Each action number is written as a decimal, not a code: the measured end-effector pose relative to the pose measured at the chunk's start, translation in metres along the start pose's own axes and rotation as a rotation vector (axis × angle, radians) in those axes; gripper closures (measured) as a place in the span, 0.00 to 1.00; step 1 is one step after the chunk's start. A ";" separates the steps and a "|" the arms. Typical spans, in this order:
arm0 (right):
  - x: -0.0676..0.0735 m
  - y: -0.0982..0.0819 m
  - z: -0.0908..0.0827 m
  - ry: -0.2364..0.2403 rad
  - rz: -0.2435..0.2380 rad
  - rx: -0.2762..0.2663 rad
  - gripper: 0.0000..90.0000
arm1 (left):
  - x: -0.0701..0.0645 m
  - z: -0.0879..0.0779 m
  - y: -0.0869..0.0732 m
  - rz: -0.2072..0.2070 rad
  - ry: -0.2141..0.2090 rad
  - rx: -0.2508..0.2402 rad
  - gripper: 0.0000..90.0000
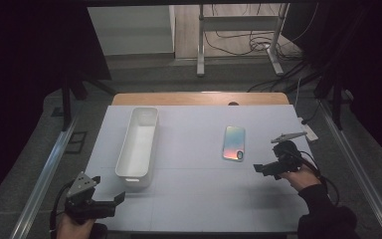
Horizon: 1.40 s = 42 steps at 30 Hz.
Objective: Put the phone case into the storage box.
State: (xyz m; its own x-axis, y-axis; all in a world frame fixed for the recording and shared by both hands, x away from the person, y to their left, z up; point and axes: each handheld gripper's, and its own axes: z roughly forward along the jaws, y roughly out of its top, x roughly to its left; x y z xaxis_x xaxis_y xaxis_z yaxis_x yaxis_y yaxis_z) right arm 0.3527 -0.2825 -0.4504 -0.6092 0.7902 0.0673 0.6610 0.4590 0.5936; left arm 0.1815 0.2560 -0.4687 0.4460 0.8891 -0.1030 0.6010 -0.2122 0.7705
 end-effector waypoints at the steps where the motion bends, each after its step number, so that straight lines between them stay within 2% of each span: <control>1: 0.000 0.001 0.001 -0.003 -0.004 0.001 0.00 | 0.000 0.000 0.000 0.000 0.000 0.000 0.00; 18: -0.006 0.023 0.018 -0.002 -0.028 0.009 0.00 | 0.000 0.000 0.000 0.002 -0.001 -0.001 0.00; 22: -0.008 0.027 0.022 0.013 -0.019 0.003 0.00 | 0.000 0.000 0.000 0.002 -0.002 -0.002 0.00; 32: -0.013 0.039 0.031 0.016 -0.005 0.007 0.00 | 0.000 0.000 0.000 0.004 -0.002 0.001 0.00; 36: -0.014 0.044 0.037 0.049 -0.004 0.003 0.00 | 0.000 0.000 0.000 0.005 -0.002 0.003 0.00; 42: -0.014 0.051 0.046 0.043 -0.008 0.017 0.00 | 0.000 0.000 0.000 0.007 -0.002 0.004 0.00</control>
State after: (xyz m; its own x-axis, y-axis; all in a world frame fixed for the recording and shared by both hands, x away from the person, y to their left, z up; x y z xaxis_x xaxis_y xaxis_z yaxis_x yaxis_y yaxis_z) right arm 0.4150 -0.2518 -0.4577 -0.6324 0.7684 0.0977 0.6633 0.4721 0.5807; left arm 0.1817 0.2554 -0.4688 0.4516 0.8867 -0.0991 0.6009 -0.2201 0.7684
